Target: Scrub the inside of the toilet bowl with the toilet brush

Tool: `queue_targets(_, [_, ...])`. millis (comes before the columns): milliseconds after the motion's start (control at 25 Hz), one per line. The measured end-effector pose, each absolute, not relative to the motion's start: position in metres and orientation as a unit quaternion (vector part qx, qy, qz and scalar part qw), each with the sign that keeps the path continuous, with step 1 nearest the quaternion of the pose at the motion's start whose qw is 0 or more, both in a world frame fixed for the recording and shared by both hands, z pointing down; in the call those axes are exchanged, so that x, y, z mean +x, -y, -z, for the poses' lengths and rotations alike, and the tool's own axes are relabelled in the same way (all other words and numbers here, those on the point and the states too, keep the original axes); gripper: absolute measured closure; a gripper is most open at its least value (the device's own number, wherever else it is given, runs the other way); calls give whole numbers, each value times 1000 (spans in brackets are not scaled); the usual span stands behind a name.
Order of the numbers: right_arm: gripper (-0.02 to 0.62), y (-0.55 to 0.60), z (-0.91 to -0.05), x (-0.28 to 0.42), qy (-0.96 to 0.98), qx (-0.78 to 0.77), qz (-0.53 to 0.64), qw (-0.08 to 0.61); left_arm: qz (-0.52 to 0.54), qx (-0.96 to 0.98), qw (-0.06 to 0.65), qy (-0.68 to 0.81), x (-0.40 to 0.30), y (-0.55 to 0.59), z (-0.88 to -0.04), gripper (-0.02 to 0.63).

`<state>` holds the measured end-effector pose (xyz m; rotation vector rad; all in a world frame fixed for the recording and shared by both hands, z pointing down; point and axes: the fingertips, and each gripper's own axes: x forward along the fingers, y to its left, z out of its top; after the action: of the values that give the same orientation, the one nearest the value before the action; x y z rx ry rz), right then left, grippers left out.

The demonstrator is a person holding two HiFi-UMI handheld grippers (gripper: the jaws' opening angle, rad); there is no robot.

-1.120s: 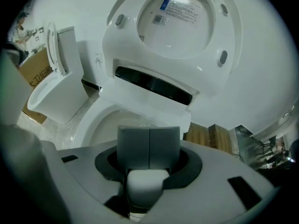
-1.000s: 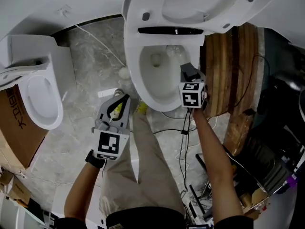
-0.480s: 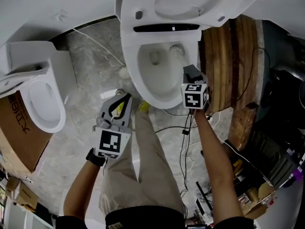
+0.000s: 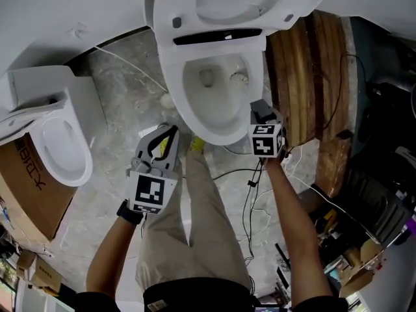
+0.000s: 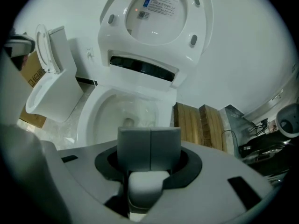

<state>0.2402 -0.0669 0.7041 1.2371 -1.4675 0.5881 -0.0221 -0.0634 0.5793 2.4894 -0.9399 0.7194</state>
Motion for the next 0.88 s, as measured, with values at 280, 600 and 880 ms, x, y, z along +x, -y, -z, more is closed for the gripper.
queue_targets(280, [436,38,-701,243,610,510,-255,550,-256,890,190,326,-17,62,-578,588])
queue_targets(600, [436,1,-696,238,606,486,-266,570,-254,891,193,323,-12,58,-580,588])
queue_targets(880, [436,-29,-696,226,606,468,-279,579,-254,883,201,339,-23,59,-583,588])
